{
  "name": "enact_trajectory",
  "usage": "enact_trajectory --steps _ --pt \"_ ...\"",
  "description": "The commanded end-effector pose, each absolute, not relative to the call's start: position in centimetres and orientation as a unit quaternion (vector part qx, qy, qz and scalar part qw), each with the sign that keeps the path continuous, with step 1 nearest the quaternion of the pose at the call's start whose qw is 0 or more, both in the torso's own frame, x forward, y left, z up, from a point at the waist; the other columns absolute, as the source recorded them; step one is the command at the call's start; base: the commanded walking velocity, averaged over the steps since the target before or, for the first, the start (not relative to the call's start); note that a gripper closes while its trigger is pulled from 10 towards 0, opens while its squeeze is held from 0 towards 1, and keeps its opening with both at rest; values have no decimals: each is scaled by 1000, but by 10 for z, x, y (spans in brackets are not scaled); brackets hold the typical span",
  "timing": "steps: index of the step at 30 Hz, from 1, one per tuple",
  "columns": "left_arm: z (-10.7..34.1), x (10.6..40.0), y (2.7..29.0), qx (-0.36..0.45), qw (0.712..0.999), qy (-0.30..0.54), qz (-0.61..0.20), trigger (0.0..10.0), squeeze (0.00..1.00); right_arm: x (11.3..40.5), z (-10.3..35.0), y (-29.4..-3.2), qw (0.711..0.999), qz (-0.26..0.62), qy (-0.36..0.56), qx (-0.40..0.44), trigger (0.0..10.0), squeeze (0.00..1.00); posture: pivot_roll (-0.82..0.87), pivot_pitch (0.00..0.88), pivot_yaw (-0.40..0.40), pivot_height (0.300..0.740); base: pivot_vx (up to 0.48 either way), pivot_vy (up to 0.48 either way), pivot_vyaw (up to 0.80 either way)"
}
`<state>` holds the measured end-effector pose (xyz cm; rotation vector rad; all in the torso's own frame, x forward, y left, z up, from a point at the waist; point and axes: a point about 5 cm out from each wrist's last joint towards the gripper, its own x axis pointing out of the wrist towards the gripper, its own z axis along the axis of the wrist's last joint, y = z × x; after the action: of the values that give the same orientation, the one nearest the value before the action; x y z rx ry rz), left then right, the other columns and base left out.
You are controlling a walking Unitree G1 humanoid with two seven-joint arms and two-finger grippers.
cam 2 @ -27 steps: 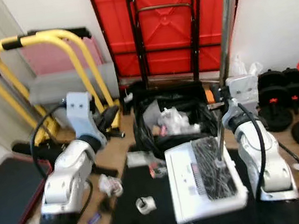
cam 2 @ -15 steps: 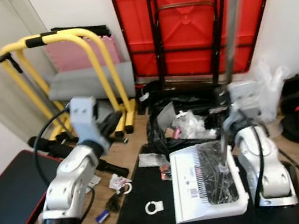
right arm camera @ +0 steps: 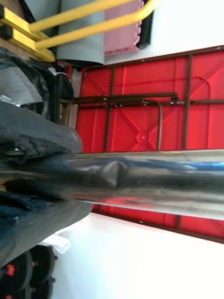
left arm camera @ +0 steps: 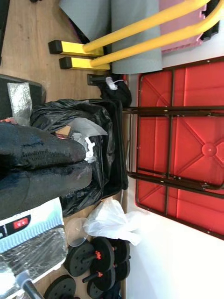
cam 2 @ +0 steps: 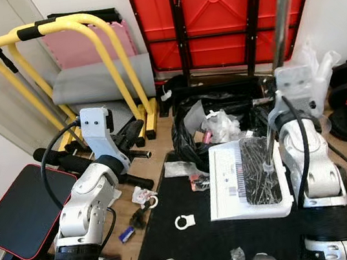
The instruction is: Sweep floor
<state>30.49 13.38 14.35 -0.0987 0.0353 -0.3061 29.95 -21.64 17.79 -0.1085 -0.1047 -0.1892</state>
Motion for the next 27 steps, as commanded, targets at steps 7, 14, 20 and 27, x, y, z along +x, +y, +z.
enact_trajectory --steps 7,14,20,27 --pt "145 304 133 -57 986 16 -155 10000 0 305 203 -220 985 -103 -118 -74 10000 0 -8 0 -11 675 0 0 0" --pt "147 303 131 -59 985 14 -162 10000 0 307 206 -217 985 -100 -125 -72 10000 0 -7 0 -10 645 0 0 0" --pt "147 303 131 -58 985 15 -164 10000 0 309 207 -217 984 -100 -135 -67 10000 0 -5 0 -9 625 0 0 0" --pt "147 302 130 -56 984 15 -167 10000 0 311 214 -221 980 -108 -155 -66 10000 0 -2 0 -7 600 0 0 0"
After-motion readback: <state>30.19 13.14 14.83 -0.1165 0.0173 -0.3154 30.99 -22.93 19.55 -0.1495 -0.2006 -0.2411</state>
